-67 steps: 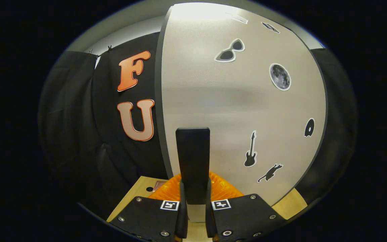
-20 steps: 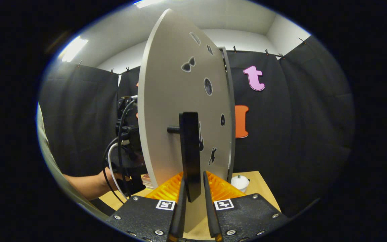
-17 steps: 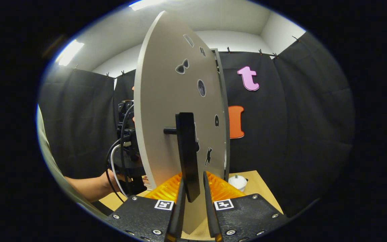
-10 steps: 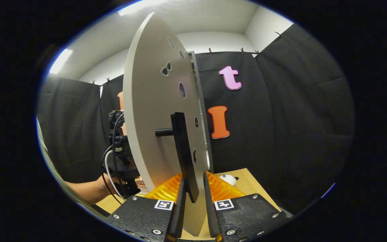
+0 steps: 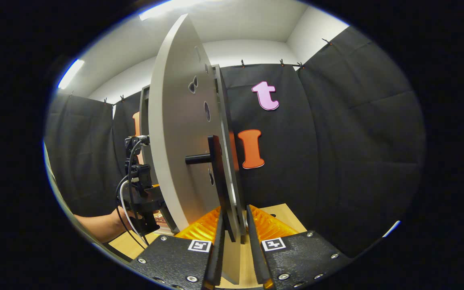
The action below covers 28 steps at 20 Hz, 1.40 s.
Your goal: Open the cabinet door with the right hand, grasp the bottle in the cabinet with the left hand and place it on the coaster, then close the cabinet door with the right hand.
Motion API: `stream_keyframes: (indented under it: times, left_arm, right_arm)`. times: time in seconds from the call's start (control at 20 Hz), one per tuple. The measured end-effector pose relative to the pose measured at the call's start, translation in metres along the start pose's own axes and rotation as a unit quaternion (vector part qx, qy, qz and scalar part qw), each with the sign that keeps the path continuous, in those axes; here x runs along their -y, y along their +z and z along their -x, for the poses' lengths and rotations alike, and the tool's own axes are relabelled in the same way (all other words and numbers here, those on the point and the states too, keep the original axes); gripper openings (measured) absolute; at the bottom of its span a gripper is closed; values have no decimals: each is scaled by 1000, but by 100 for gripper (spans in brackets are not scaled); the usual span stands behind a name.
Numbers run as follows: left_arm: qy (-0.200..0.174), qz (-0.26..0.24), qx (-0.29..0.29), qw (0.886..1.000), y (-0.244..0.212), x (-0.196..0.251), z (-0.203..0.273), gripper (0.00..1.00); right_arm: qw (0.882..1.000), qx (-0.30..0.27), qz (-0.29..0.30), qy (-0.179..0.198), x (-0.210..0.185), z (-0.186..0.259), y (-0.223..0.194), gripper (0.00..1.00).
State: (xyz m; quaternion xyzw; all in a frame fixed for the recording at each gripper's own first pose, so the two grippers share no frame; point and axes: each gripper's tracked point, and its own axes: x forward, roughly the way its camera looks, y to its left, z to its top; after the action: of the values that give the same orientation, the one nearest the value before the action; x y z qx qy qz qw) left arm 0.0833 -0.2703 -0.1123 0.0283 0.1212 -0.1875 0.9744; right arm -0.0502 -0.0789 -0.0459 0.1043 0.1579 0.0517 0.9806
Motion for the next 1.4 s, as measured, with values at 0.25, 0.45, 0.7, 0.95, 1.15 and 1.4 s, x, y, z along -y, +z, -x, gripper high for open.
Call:
stream_keyframes:
  times: [0.25, 0.45, 0.7, 0.95, 1.15, 1.4]
  left_arm:
    - [1, 18, -14, 1000, -10, -1, -14, 94]
    - [5, 28, -28, 999, -21, -5, -36, 95]
    - [17, 55, -63, 996, -41, -11, -81, 95]
    - [4, 63, -82, 995, -51, -7, -113, 95]
    - [6, 39, -76, 996, -52, -5, -134, 95]
    - [8, 38, -75, 996, -52, -8, -151, 95]
  right_arm:
    - [1000, 13, 7, 4, 10, 12, 11, 48]
    - [1000, 11, 6, 9, 16, 21, 11, 51]
    - [1000, 7, 10, 18, 14, 20, 9, 65]
    - [1000, 1, 12, 22, 13, 12, 5, 74]
    - [1000, 3, 10, 18, 15, 13, 7, 69]
    - [1000, 2, 18, 9, 14, 17, 7, 65]
